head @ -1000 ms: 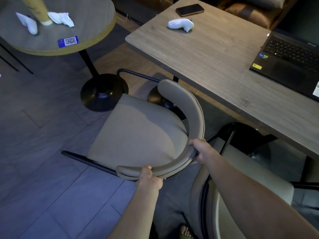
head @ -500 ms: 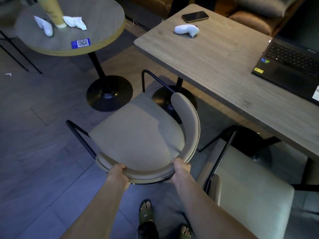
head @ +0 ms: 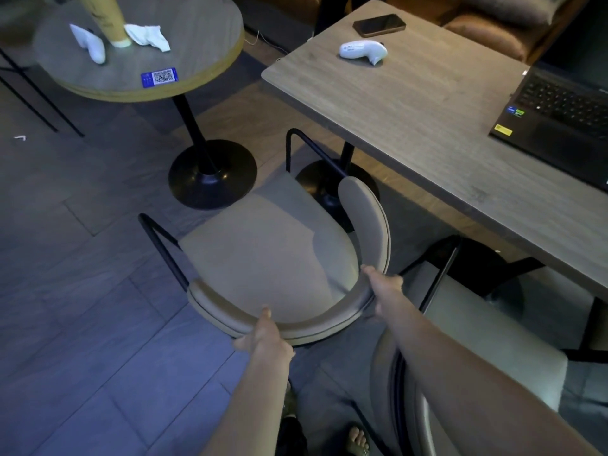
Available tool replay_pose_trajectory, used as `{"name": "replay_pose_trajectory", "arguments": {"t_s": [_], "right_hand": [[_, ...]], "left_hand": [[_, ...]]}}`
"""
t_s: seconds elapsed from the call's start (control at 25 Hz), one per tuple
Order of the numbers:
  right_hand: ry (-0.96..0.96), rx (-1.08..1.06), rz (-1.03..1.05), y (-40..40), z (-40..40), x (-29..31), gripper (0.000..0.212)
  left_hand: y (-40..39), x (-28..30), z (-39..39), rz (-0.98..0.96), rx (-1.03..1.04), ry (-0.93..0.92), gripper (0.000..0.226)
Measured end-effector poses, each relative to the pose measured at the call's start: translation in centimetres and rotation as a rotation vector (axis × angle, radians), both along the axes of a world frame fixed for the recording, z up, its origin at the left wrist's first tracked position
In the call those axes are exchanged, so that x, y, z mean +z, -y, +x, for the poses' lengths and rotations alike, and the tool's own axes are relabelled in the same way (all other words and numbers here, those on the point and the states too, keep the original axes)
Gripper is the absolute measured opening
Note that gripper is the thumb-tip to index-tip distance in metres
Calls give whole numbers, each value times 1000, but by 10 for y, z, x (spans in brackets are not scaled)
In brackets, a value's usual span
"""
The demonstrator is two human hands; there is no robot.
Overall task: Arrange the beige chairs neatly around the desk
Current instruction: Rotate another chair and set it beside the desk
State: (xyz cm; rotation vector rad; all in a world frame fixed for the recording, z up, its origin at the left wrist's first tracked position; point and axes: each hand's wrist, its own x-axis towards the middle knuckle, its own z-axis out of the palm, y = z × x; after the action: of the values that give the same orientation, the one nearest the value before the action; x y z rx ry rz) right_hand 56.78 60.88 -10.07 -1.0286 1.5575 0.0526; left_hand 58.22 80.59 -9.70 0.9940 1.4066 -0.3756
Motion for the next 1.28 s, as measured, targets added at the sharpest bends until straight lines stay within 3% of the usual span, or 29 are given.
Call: {"name": "replay_pose_trajectory", "arguments": {"t_s": [0.08,0.12,0.2,0.28,0.36,0.52,0.64,0.76,0.88,1.2,1.28], "right_hand": [[-31,196,-16,23,9,0,100],[-26,266,-2,29,11,-3,91],[26,323,44,29,15,-2,52],[51,319,53,27,10,-2,33],[70,263,62,20,2,-4,32],[98,121,74,-11,-11,-15,43],[102,66,68,-41,-20,-21,51],[118,-24,83,-71,-34,-23,57],[134,-112,87,-90,-53,-21,61],[19,-158,155,-94,-81,-20,46],[23,-162,101,-67,-77,-16,55]], "left_hand": [[2,-16,-2,-19,0,-4,66],[2,-20,0,-35,-23,17,60],[1,-26,5,7,-78,31,57],[-4,-27,3,33,-81,25,60],[-15,-38,13,39,-82,26,58],[-41,-42,29,102,-295,89,60],[-66,-23,30,224,-222,106,55],[-86,-14,24,323,-299,65,54],[-98,-13,22,320,-326,110,52],[-102,-13,36,323,-500,257,45],[-100,-12,41,306,-507,266,51]]}}
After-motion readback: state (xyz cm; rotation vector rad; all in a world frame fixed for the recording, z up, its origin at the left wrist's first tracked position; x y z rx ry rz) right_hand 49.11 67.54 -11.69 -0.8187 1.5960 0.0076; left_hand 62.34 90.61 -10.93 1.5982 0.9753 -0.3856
